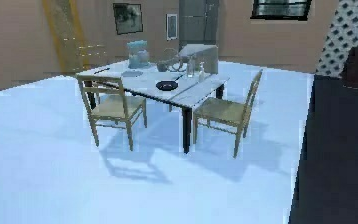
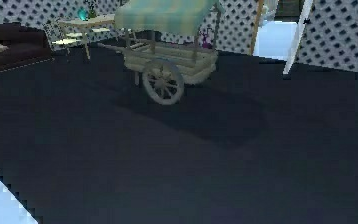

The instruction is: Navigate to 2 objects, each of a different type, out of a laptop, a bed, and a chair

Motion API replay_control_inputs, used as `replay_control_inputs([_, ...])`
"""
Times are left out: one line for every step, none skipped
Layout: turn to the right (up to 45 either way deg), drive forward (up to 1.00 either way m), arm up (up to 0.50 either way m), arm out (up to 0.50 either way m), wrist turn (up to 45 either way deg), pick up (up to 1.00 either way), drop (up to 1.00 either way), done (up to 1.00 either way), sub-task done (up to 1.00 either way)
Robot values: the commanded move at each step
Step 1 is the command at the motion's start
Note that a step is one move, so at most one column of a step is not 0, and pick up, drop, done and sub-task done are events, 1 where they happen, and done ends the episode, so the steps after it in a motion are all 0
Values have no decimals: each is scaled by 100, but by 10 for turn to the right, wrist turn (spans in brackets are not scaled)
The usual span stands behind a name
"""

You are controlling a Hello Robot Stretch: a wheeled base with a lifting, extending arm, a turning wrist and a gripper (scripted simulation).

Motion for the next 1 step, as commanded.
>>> replay_control_inputs([0,100,0,0,0,0,0,0,0])
